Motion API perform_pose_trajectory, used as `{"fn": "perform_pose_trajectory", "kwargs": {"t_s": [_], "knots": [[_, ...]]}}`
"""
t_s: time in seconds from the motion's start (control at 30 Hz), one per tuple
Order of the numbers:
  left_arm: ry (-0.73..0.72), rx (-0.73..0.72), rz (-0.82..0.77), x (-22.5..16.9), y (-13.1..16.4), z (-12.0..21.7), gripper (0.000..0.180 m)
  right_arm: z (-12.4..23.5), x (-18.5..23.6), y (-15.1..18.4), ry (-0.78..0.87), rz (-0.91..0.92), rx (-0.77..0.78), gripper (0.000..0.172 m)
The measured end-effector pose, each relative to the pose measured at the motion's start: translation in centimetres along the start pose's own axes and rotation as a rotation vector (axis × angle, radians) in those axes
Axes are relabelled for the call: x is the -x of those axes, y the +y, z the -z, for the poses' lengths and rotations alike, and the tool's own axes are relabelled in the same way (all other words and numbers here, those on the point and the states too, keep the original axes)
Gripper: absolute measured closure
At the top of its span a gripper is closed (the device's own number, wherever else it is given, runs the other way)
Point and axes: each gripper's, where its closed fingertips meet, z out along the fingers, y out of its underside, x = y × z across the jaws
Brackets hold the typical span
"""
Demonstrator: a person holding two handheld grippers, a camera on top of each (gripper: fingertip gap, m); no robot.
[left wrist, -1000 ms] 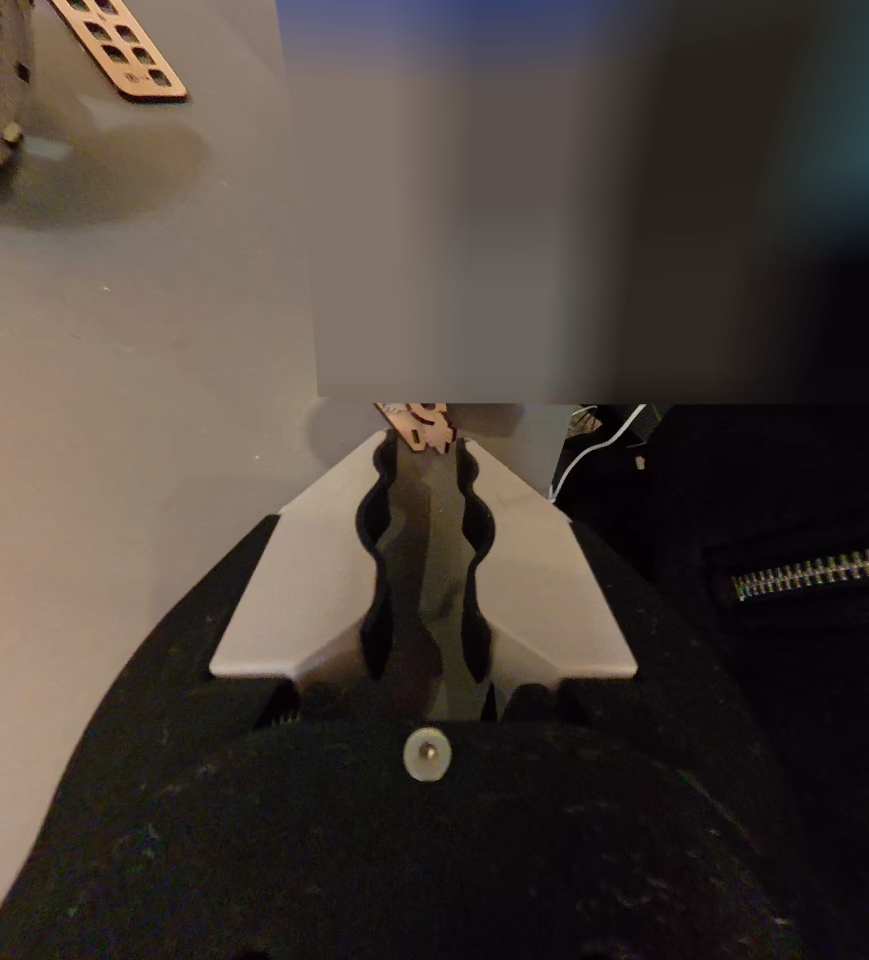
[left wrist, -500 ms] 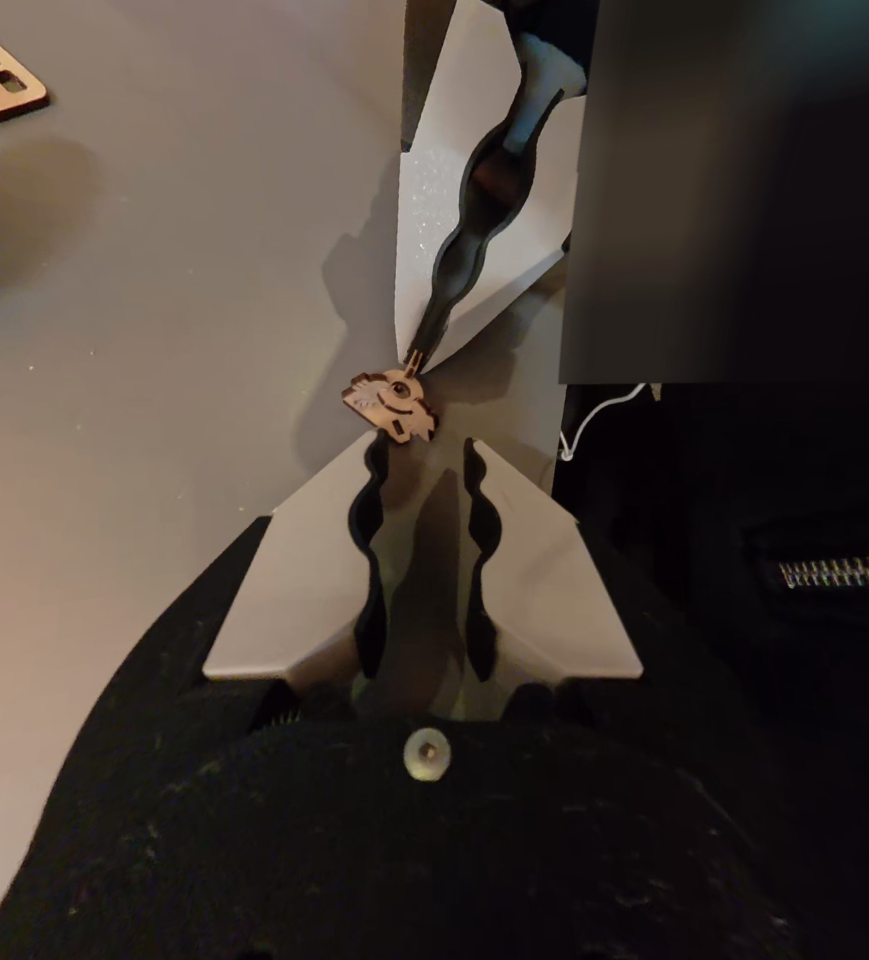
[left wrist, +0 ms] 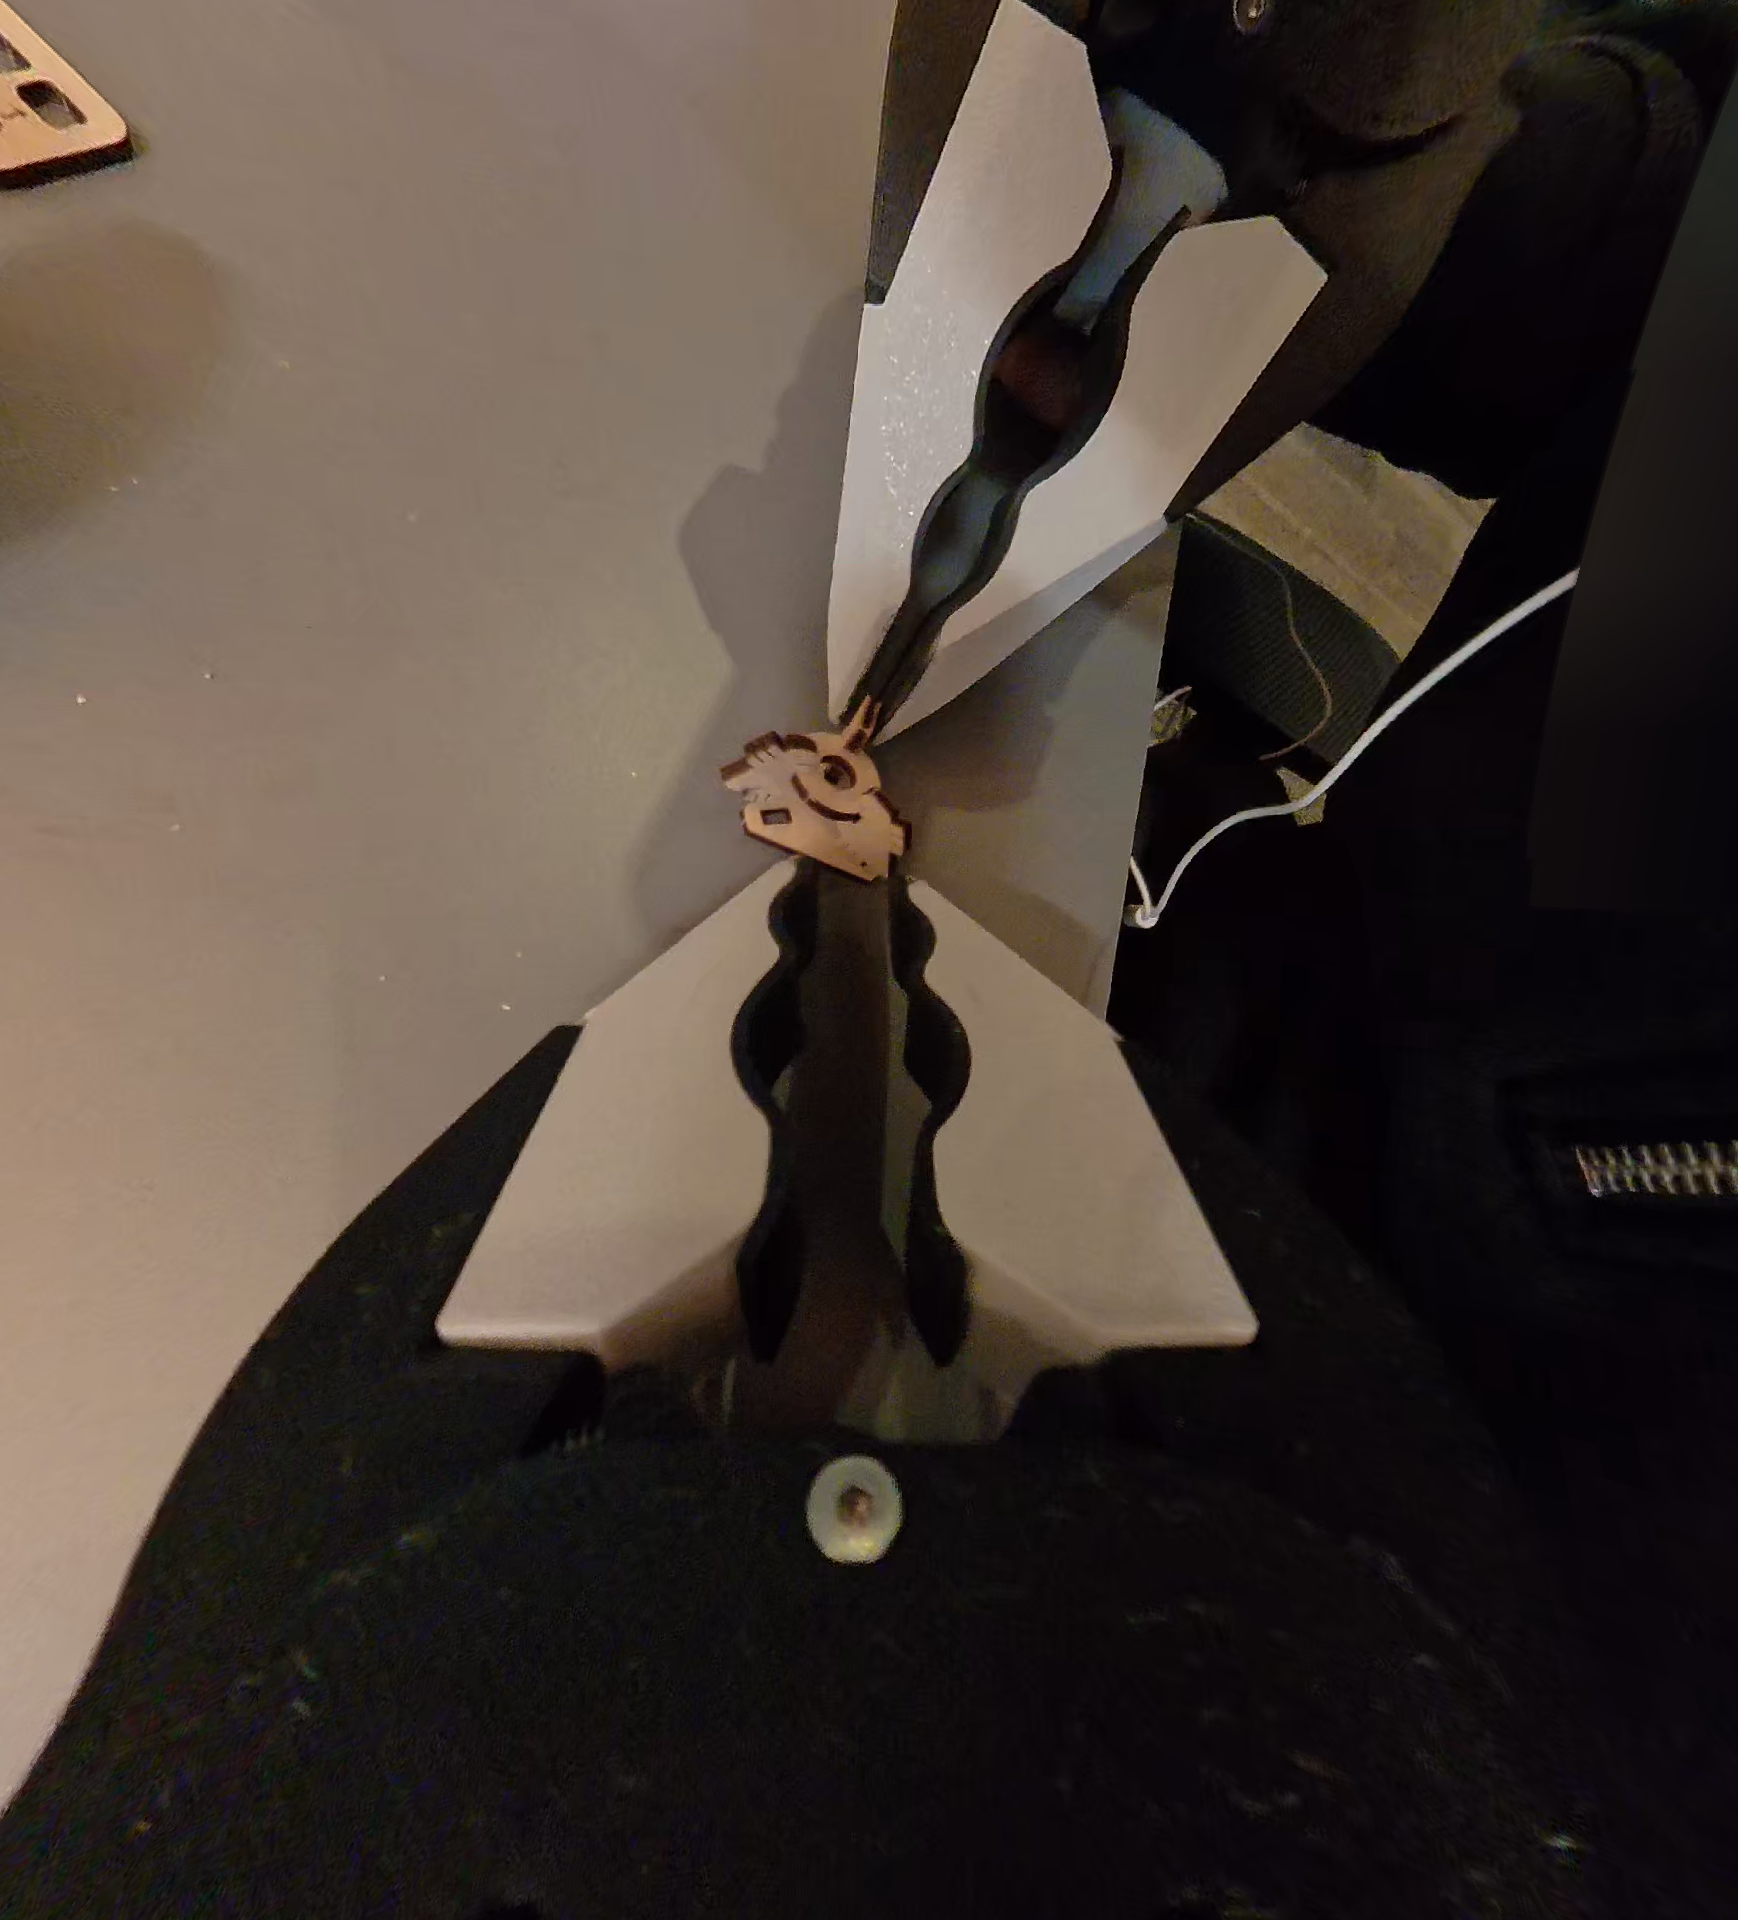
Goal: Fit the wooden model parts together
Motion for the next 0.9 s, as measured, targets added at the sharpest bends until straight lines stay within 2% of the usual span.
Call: {"fn": "perform_pose_trajectory", "kwargs": {"t_s": [0.2, 0.5, 0.73, 0.9], "knots": [[0.019, -0.039, -0.005, -0.2, -0.5, 0.4, 0.148, 0.2, 0.3, -0.1, -0.007, 0.078, 0.011, 0.171], [-0.062, -0.039, -0.105, 0.3, -1.2, 0.1, 0.14, 0.3, 0.2, 0.3, -0.031, 0.087, 0.019, 0.171], [-0.034, -0.051, -0.147, -0.1, -1.6, 0.0, 0.135, 0.3, 0.2, 0.2, -0.054, 0.088, 0.003, 0.171], [-0.043, 0.002, -0.171, 0.0, -1.2, -0.6, 0.134, 0.2, 0.2, 0.2, -0.055, 0.099, 0.007, 0.17]]}}
